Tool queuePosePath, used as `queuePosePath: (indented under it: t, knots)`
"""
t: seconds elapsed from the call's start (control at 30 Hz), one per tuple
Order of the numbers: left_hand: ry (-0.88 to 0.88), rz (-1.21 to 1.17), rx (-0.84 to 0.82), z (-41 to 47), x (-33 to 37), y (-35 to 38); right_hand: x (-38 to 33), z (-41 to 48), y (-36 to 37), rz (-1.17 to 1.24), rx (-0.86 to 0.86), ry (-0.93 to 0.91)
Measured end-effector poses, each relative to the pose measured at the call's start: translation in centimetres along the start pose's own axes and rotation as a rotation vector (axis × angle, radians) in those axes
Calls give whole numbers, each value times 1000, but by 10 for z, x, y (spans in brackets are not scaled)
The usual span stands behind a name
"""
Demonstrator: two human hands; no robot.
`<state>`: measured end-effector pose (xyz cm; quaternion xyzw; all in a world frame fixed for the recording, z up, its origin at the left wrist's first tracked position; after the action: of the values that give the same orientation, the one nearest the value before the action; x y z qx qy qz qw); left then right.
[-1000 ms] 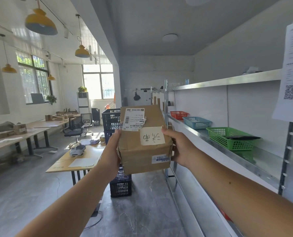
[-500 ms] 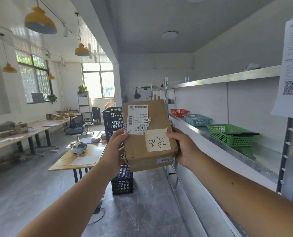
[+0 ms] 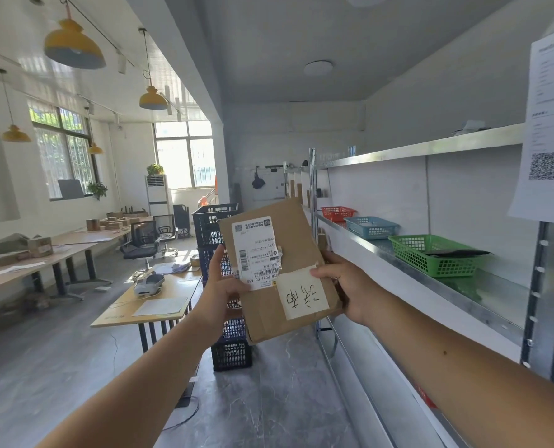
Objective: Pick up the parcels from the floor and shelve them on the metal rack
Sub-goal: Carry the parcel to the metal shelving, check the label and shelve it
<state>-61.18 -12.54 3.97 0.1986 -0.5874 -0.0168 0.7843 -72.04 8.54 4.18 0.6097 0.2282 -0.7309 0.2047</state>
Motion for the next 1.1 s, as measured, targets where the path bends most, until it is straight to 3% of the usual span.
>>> queuePosePath:
  t: [0.23,0.53,0.97,1.1]
  knots:
    - [109,82,-4,5,3,1,5,-3,-2,-98,-41,75]
    - [230,238,10,12,34,6,-9,1,-13,-24,41,-36]
    - [191,101,162,36,51,-2,-4,11,-32,136,310,-111]
    - [121,-13,205,39,51,-4,-7,15,-29,162,300,-99]
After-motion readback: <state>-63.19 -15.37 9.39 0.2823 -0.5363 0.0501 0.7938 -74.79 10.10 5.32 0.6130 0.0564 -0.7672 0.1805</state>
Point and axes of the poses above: each hand's wrist, its own z-axis towards the middle knuckle, its own y-axis out of the palm, x = y × z, the point moved 6 cm from there along z, towards the middle knuckle, and after that the axes turned 13 degrees about -z, right-handed, at the moved point
